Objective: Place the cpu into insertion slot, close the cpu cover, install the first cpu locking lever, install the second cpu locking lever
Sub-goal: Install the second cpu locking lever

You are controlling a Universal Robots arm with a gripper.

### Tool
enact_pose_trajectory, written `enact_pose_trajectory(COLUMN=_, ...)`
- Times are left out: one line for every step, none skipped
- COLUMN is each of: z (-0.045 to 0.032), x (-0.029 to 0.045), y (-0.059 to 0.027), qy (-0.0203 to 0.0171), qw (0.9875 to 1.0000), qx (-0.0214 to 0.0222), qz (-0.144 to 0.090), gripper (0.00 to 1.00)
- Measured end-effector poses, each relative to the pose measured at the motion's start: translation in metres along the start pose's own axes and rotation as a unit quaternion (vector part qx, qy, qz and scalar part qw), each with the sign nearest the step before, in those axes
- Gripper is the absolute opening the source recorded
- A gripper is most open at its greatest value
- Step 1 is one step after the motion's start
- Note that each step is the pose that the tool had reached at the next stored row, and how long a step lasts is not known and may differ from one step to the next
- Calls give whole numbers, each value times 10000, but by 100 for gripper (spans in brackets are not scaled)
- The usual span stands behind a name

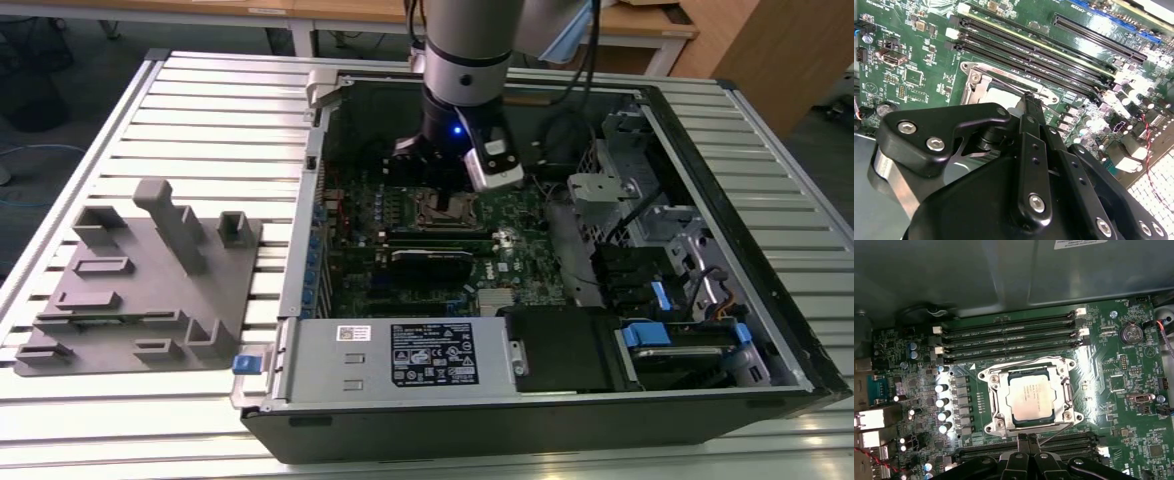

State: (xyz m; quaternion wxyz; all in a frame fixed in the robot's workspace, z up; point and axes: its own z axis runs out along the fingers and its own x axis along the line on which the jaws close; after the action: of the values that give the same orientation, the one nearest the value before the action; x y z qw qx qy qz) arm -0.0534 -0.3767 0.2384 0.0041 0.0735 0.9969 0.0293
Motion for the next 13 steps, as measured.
enact_pose_trajectory(z=0, x=9, y=-2, qy=0, qw=10000, qx=0, qz=0, gripper=11)
enact_pose_trajectory(z=0, x=16, y=-4, qy=0, qw=10000, qx=-1, qz=1, gripper=11)
enact_pose_trajectory(z=0, x=22, y=-6, qy=0, qw=10000, qx=0, qz=1, gripper=11)
enact_pose_trajectory(z=1, x=29, y=-12, qy=0, qw=10000, qx=1, qz=0, gripper=11)
enact_pose_trajectory(z=2, x=31, y=-17, qy=0, qw=10000, qx=1, qz=0, gripper=11)
enact_pose_trajectory(z=4, x=36, y=-30, qy=0, qw=10000, qx=1, qz=0, gripper=11)
enact_pose_trajectory(z=5, x=39, y=-37, qy=0, qw=10000, qx=1, qz=0, gripper=11)
enact_pose_trajectory(z=6, x=41, y=-43, qy=0, qw=10000, qx=1, qz=1, gripper=11)
enact_pose_trajectory(z=8, x=44, y=-47, qy=-1, qw=10000, qx=0, qz=1, gripper=11)
enact_pose_trajectory(z=11, x=49, y=-49, qy=-1, qw=10000, qx=0, qz=1, gripper=11)
enact_pose_trajectory(z=14, x=53, y=-51, qy=-1, qw=10000, qx=1, qz=0, gripper=11)
enact_pose_trajectory(z=18, x=58, y=-53, qy=-1, qw=10000, qx=1, qz=0, gripper=11)
enact_pose_trajectory(z=22, x=64, y=-55, qy=-1, qw=10000, qx=1, qz=1, gripper=11)
